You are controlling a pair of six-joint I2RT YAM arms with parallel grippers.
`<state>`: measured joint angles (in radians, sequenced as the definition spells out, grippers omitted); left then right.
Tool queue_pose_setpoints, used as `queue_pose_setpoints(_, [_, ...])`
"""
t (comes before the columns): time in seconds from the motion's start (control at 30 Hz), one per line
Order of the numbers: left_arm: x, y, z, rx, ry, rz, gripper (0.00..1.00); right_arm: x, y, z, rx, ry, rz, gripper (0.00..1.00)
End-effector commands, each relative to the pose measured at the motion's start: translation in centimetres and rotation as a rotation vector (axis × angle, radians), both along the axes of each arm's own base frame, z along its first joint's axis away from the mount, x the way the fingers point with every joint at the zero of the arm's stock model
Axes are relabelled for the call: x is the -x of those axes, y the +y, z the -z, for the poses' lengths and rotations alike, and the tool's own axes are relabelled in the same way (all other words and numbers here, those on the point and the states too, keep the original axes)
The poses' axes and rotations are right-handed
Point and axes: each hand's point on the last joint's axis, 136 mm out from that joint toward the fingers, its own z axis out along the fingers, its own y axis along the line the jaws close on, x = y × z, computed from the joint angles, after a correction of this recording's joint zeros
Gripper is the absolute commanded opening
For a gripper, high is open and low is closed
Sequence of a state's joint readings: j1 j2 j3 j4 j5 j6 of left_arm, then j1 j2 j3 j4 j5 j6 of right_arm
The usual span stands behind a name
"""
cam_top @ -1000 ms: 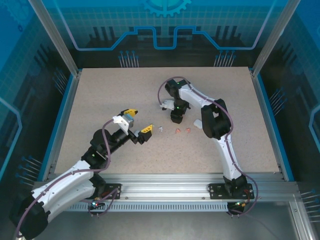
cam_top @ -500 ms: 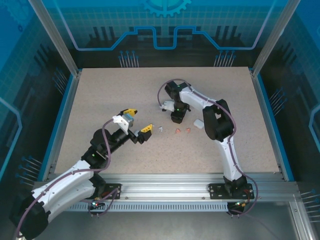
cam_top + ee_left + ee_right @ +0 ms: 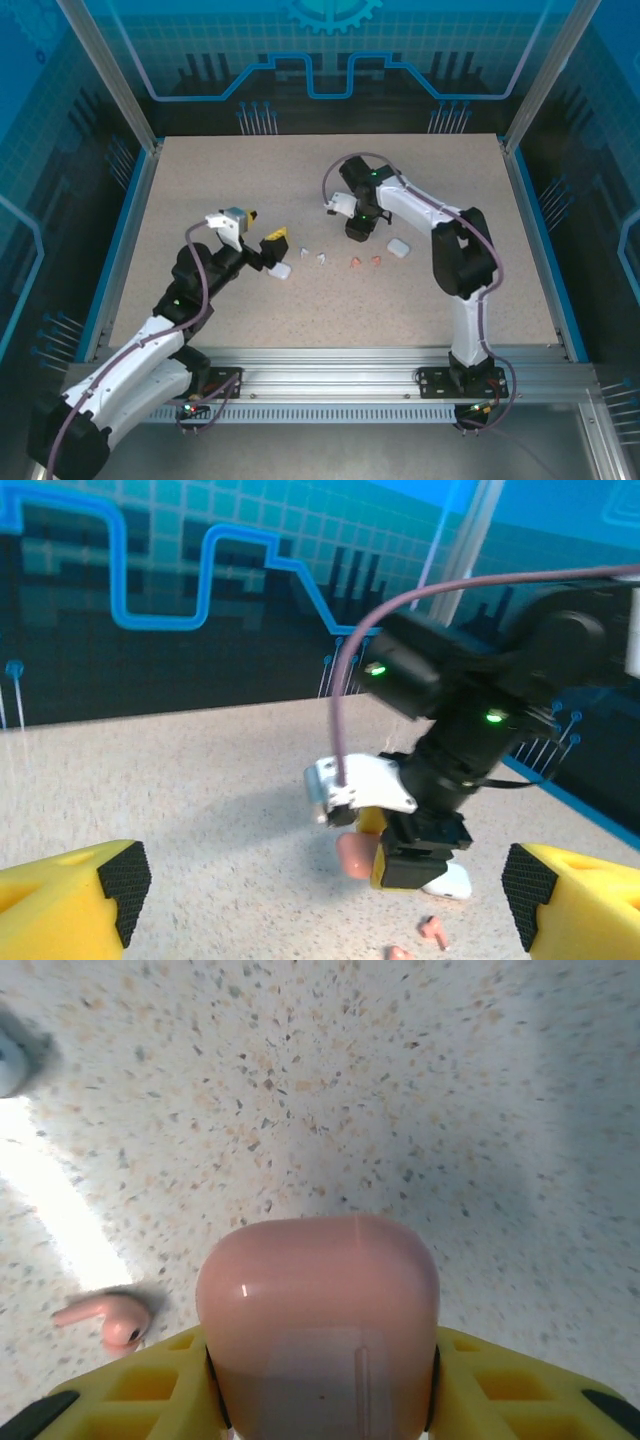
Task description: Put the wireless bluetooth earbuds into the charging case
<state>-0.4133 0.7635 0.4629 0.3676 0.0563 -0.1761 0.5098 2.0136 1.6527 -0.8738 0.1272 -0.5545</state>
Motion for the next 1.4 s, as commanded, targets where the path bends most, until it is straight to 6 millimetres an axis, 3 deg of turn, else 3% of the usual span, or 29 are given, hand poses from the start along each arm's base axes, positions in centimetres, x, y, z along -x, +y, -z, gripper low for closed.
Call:
queue_pose_setpoints(0.0, [-0.8, 0.8, 0.2, 0.081, 0.181, -0.025, 0.92, 0.4, -0.3, -3.6, -0.078, -0.094, 0.036, 0.42])
queue_pose_setpoints(0.17, [-1.2, 0.2, 1.0, 0.073, 0.328, 0.015, 0.89, 2.8, -1.2, -8.1, -0.158, -0.206, 0.054, 0.42])
queue_pose_setpoints(0.43, [0.2, -4.6, -2.2, 0.156, 0.38, 0.328, 0.79, 7.7, -1.5, -15.0, -0.289, -0.37, -0.011, 0.42])
queue_pose_setpoints(0.6, [0.9, -7.4, -3.9, 0.183, 0.396, 0.474, 0.78, 10.3, -1.3, -18.1, -0.34, -0.457, -0.09, 0.44])
queue_pose_setpoints(0.9, [1.8, -13.0, -4.8, 0.168, 0.436, 0.646, 0.79, 12.4, 0.3, -20.6, -0.408, -0.521, -0.186, 0.46])
queue_pose_setpoints(1.37, [1.3, -17.5, -3.9, 0.184, 0.473, 0.728, 0.76, 12.3, 1.9, -21.2, -0.424, -0.531, -0.208, 0.46])
